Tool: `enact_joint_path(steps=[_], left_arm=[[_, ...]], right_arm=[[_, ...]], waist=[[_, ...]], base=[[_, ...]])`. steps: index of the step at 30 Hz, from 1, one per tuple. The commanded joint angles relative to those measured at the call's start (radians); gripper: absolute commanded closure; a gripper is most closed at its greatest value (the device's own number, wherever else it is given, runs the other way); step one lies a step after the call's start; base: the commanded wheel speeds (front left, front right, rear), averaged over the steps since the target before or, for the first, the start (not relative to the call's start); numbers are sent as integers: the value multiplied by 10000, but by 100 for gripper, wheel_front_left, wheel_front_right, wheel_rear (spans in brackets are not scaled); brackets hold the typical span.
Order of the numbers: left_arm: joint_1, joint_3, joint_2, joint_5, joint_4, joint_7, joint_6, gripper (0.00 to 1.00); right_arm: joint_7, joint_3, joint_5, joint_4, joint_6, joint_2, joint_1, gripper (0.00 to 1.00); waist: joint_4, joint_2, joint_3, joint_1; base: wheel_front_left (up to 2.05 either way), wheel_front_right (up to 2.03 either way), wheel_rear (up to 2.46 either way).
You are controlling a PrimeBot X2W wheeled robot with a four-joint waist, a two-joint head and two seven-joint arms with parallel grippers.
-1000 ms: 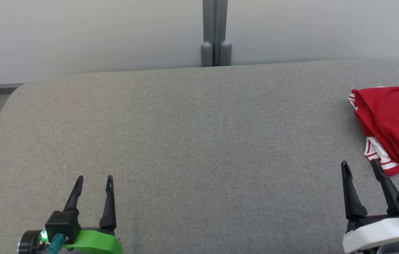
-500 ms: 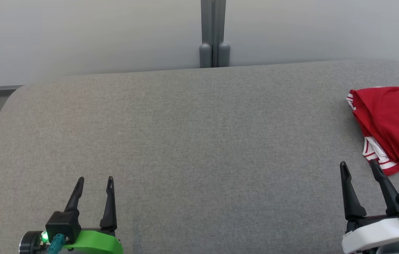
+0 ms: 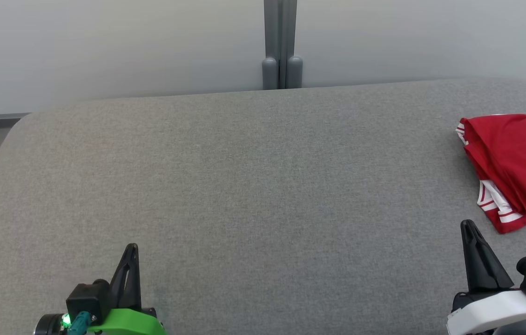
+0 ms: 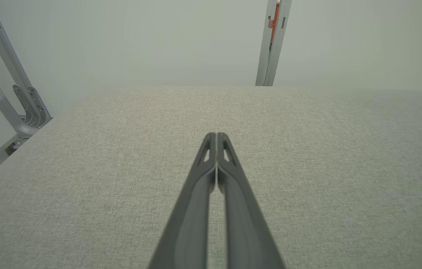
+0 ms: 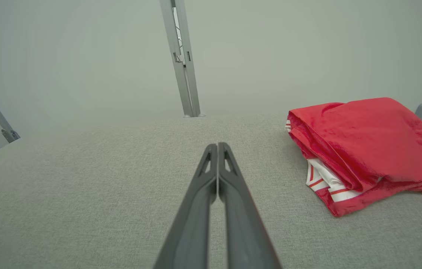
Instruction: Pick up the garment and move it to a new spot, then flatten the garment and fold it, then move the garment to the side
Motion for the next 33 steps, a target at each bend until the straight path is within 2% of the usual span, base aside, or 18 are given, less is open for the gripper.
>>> enact_joint_path(steps=[1, 15, 33], left_arm=[[-104, 156, 23, -469, -119, 100, -73, 100], [-323, 705, -165, -2923, -124, 764, -374, 100], [-562, 1273, -358, -5476, -126, 1452, -692, 100]], right_arm=[[16, 17, 496, -50, 0, -35, -78, 100], [228, 97, 3283, 720, -2, -143, -660, 100], [473, 133, 6110, 1484, -3, -195, -1222, 100]], waist=[[-6, 0, 0, 0], [-63, 0, -2, 0], [-133, 0, -4, 0]], base=[[0, 0, 0], [0, 0, 0], [0, 0, 0]])
